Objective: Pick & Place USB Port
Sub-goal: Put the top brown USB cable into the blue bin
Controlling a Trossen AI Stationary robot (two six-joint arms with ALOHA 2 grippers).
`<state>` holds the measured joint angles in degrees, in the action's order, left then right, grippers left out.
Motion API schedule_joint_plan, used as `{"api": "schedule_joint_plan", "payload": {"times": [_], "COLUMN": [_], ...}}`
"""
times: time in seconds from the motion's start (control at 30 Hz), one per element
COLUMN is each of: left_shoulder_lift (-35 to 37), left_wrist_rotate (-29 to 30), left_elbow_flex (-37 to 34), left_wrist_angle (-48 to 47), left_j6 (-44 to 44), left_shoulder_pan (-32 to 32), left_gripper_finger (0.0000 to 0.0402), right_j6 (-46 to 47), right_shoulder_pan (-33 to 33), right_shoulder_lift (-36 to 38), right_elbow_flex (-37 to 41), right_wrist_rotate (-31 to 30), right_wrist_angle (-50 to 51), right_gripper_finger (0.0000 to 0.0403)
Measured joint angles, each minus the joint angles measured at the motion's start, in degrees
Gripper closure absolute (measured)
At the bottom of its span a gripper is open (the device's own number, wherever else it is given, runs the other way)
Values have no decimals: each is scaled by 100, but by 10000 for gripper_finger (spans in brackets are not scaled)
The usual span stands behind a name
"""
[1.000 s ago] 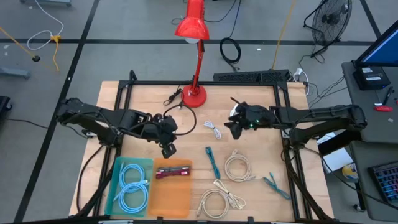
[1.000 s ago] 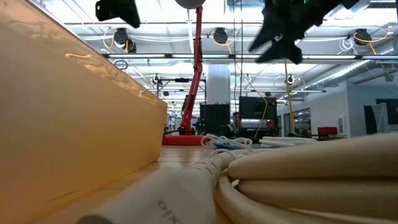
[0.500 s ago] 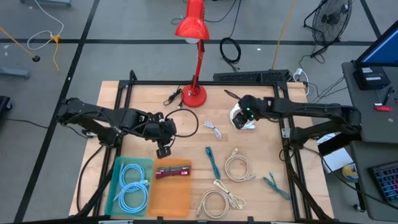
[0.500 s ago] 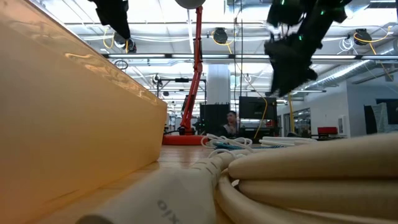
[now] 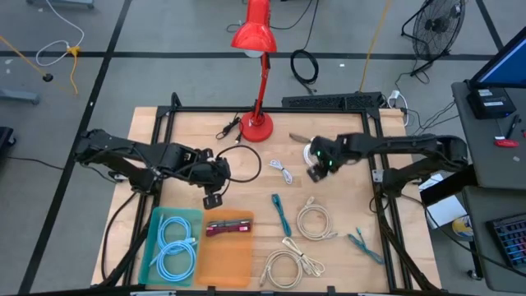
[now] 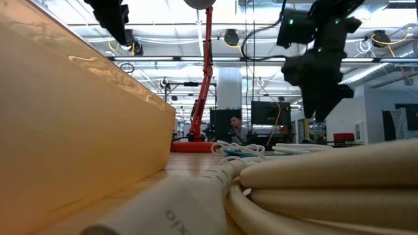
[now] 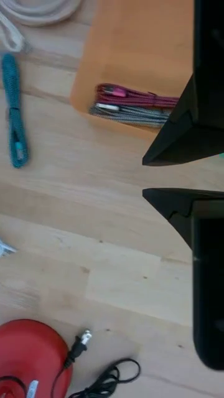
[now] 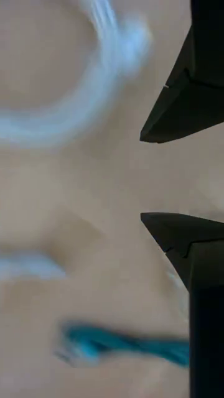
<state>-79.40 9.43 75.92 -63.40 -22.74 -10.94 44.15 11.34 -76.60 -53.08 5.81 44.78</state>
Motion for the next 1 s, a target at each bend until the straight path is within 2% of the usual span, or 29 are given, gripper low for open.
{"api": "schedule_joint_plan", "payload": {"times": [0.07,0.2,0.33,0.47,0.7,1.0], "left_shoulder_lift": [0,0,0,0,0,0], "left_wrist_rotate": [0,2,4,5,7,-42], "left_elbow_flex": [-2,-6,-6,-6,-6,-6], "left_wrist_angle": [-61,-61,-43,4,13,22], "left_j6": [21,112,244,408,469,358], "left_shoulder_pan": [-4,0,0,4,4,1], "left_gripper_finger": [329,329,330,330,330,330], "right_j6": [215,899,1973,2805,3302,3268], "right_shoulder_pan": [-531,-1609,-2465,-3029,-3493,-3584], "right_shoulder_lift": [-8,-4,-4,-17,-494,-1270], "right_elbow_flex": [0,0,0,0,0,2], "right_wrist_rotate": [220,135,-296,-811,-1028,-1018], "right_wrist_angle": [13,166,192,133,41,-130], "right_gripper_finger": [220,220,220,220,220,220]}}
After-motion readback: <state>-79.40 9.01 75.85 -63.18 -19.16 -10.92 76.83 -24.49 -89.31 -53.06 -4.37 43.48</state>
